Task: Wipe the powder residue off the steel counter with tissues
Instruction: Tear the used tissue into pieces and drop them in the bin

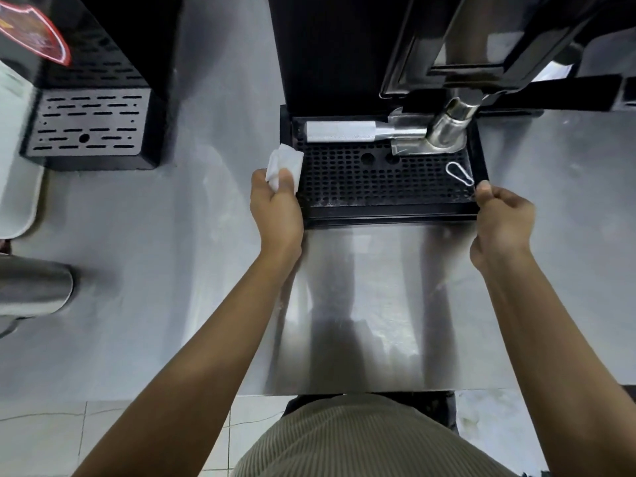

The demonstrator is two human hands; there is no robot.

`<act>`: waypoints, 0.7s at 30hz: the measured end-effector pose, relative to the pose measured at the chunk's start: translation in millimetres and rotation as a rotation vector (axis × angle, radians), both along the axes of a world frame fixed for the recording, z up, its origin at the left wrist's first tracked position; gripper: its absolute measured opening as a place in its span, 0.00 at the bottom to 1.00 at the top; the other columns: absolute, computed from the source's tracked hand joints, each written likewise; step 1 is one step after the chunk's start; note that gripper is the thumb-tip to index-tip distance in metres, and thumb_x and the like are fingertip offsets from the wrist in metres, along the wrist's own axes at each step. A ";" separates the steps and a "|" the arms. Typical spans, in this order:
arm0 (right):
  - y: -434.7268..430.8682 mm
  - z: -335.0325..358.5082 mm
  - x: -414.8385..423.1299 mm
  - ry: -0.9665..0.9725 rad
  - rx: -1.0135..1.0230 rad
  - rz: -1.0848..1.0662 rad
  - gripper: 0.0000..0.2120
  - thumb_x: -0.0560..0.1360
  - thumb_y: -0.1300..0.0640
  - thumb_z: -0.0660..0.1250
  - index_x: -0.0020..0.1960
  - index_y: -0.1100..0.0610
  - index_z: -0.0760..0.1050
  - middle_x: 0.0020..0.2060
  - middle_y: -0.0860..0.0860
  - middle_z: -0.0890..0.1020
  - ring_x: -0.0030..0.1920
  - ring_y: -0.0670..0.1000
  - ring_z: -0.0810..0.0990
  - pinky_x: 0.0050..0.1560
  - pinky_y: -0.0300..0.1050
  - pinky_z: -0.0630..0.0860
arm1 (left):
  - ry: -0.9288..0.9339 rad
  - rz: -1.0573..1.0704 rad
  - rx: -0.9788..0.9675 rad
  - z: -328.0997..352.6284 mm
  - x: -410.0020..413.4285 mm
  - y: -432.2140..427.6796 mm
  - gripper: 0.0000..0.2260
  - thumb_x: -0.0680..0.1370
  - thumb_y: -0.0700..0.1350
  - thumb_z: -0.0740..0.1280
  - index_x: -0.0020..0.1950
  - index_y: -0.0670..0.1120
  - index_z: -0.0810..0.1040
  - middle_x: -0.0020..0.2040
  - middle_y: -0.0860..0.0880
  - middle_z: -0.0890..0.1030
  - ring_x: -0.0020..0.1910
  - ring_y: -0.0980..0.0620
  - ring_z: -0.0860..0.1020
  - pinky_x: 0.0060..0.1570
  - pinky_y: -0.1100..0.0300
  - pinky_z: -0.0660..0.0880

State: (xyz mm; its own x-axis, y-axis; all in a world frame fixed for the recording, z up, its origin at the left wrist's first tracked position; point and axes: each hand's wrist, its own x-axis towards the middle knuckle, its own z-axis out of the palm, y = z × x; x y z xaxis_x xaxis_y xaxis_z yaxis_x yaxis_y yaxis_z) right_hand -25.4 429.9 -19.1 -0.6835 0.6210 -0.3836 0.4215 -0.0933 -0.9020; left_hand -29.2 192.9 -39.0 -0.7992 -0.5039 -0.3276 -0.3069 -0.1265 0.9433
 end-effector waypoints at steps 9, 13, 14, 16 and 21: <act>2.7 -17.3 1.8 -0.026 0.184 0.044 0.11 0.81 0.54 0.62 0.43 0.53 0.78 0.32 0.43 0.75 0.34 0.42 0.71 0.39 0.34 0.71 | 0.002 -0.065 0.009 4.1 0.9 -4.5 0.03 0.79 0.40 0.60 0.47 0.43 0.67 0.40 0.50 0.74 0.38 0.53 0.73 0.40 0.59 0.74; 5.4 -26.4 10.9 0.034 0.358 0.137 0.16 0.78 0.45 0.60 0.55 0.54 0.78 0.46 0.46 0.79 0.47 0.44 0.74 0.56 0.43 0.72 | 0.059 -0.005 0.136 22.5 2.7 -34.7 0.03 0.78 0.34 0.61 0.46 0.41 0.70 0.38 0.47 0.76 0.34 0.55 0.77 0.36 0.61 0.77; 0.7 -26.4 18.3 0.055 0.485 0.180 0.17 0.78 0.43 0.61 0.58 0.53 0.76 0.53 0.49 0.78 0.53 0.47 0.73 0.60 0.45 0.68 | 0.059 0.024 0.032 23.6 5.6 -46.3 0.05 0.78 0.36 0.63 0.43 0.42 0.70 0.35 0.50 0.75 0.32 0.59 0.75 0.35 0.64 0.74; -20.4 -22.8 35.1 0.159 0.771 0.255 0.18 0.79 0.46 0.65 0.64 0.54 0.74 0.62 0.50 0.76 0.61 0.51 0.69 0.60 0.45 0.61 | 0.048 0.030 -0.221 18.8 17.0 -66.0 0.05 0.76 0.39 0.65 0.41 0.44 0.72 0.33 0.53 0.73 0.30 0.62 0.72 0.36 0.66 0.71; -75.8 -39.2 44.4 0.419 1.155 0.691 0.14 0.74 0.49 0.73 0.58 0.51 0.80 0.57 0.47 0.79 0.58 0.50 0.68 0.56 0.45 0.56 | 0.143 -0.126 -0.685 -2.2 63.6 -76.7 0.06 0.76 0.39 0.65 0.49 0.46 0.80 0.44 0.50 0.79 0.42 0.53 0.77 0.44 0.61 0.74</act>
State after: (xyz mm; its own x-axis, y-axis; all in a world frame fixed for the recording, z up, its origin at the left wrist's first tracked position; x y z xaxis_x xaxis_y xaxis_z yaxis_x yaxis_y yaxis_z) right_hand 18.9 354.1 -58.2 -0.9103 -0.0611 0.4095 -0.2374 0.8873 -0.3953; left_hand 34.4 116.2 -41.2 -0.8763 -0.4602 0.1426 -0.1475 0.5381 0.8299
